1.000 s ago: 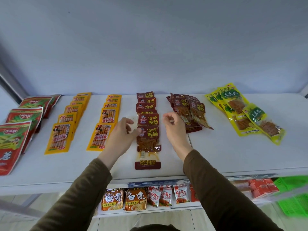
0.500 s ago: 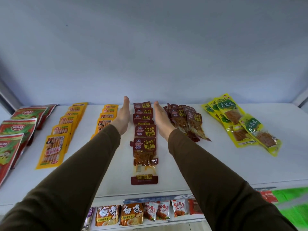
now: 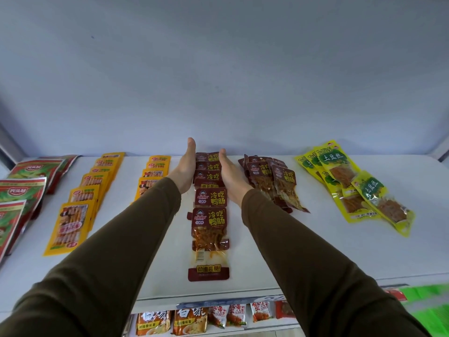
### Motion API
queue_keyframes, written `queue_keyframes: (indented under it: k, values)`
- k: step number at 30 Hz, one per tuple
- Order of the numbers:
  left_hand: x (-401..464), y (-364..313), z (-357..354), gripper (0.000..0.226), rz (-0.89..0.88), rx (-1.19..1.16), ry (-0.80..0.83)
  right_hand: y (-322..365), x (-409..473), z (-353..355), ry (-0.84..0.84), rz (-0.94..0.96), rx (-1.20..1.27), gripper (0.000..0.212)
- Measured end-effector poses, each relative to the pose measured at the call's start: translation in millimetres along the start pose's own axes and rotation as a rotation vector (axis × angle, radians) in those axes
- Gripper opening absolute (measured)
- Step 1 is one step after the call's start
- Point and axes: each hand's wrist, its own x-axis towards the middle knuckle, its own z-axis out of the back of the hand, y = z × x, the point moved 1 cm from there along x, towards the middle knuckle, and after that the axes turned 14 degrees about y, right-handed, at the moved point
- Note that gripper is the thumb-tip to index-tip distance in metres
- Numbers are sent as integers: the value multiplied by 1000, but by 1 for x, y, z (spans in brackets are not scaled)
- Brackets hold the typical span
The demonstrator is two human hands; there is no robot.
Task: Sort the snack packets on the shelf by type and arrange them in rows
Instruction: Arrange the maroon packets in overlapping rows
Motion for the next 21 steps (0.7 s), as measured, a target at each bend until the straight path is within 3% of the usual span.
queue_keyframes:
  k: [4,8,13,21]
  values:
    - [-3,0,-4,86,13,10,29,0,-1,0,-8,7,-13,79]
    - [-18,1,-1,88,-51,-3,-49,-6,-14,7,-78,26,-1,82]
    - [-62,36,3,94,-42,38,-78,-32,-51,6,-148,46,-17,97]
    - [-108,50,-41,52,-118,-47,1,-37,-78,-25,-77,57,-55,97]
